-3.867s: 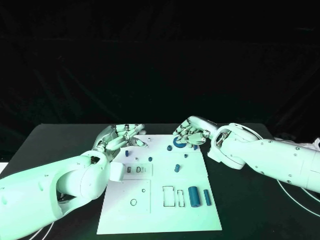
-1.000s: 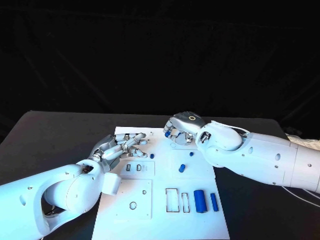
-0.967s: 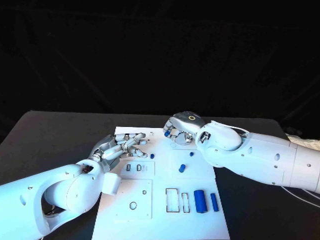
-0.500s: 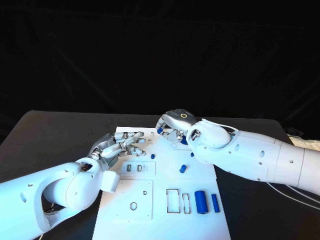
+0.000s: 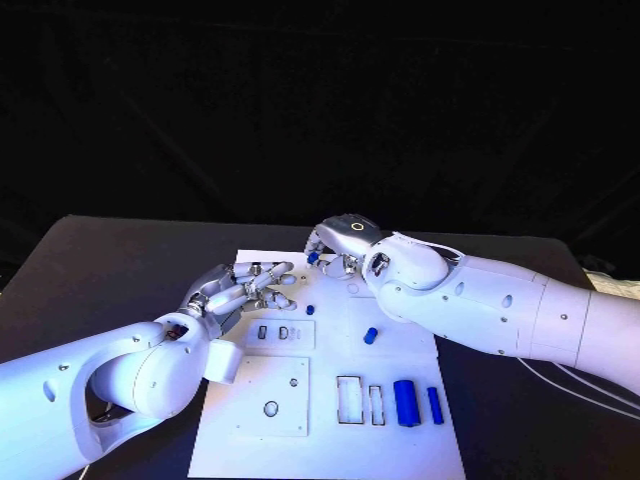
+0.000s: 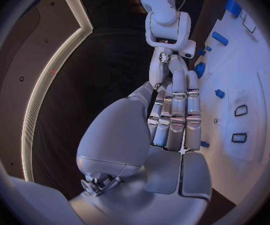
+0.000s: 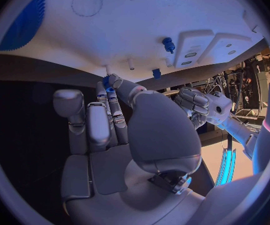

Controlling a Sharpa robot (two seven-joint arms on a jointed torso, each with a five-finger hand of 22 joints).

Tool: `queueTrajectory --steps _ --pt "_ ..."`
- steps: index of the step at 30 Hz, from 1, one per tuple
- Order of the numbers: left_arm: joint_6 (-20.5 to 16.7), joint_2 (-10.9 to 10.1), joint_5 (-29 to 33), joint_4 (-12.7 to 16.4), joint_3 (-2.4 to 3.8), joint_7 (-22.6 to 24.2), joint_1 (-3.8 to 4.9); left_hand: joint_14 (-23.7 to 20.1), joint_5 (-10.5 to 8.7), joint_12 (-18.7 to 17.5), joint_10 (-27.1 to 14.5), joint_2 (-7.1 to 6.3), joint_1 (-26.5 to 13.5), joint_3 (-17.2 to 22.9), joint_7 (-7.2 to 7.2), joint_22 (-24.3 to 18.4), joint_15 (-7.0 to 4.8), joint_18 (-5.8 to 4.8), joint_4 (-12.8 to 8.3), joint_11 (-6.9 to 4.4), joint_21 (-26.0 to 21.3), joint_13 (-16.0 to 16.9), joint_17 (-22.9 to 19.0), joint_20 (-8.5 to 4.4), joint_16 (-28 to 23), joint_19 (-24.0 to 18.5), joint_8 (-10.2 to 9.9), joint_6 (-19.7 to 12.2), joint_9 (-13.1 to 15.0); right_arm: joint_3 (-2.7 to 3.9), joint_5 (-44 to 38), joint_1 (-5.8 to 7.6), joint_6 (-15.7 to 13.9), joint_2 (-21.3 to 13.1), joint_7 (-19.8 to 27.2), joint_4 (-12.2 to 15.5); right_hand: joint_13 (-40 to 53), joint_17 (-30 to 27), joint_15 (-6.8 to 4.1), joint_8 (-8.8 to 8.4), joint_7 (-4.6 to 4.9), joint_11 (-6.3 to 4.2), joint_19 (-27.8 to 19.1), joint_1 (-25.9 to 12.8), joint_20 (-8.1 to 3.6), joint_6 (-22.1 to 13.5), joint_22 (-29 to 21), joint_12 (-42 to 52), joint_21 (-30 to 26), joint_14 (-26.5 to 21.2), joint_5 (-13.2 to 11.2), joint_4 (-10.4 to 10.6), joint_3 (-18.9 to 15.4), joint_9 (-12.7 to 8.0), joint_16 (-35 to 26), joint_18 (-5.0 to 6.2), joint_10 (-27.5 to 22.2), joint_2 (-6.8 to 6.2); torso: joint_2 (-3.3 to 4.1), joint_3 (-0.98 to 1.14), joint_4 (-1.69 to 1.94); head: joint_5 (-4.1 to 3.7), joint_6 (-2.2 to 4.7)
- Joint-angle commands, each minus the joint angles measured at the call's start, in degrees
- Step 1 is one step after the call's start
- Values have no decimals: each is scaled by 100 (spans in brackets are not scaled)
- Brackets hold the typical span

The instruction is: Assemble the parts on the task board

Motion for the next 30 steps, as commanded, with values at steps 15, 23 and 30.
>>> queueTrajectory --steps 15,23,30 --pt "97 -58 7 101 4 3 19 -35 10 -18 -52 -50 -9 24 -4 10 2 78 -21 7 -2 -10 9 13 21 -49 -14 -33 -4 7 31 3 501 149 -275 -185 2 8 16 -17 15 -77 -48 -90 5 -36 14 -37 38 207 57 117 -30 17 8 -106 70 -33 20 -6 -2 19 -61" --pt "91 -60 7 105 4 -9 30 -42 11 -17 -57 -46 -6 30 -3 10 3 79 -26 8 -2 -10 13 14 22 -55 -13 -36 -3 7 12 3 451 231 -326 -248 1 4 17 -21 14 -76 -60 -106 7 -41 -2 -41 32 205 56 134 -47 17 7 -102 61 -46 24 -3 1 40 -72" --pt "94 -61 7 100 4 -26 37 -48 12 -16 -62 -44 -2 36 -1 11 4 79 -32 9 -2 -11 17 15 23 -59 -12 -39 -3 7 -15 3 484 290 -405 -292 -15 24 41 -63 38 -48 -107 -161 24 -125 -39 -66 16 207 55 194 -99 3 29 -97 -43 -112 29 -9 2 56 -81"
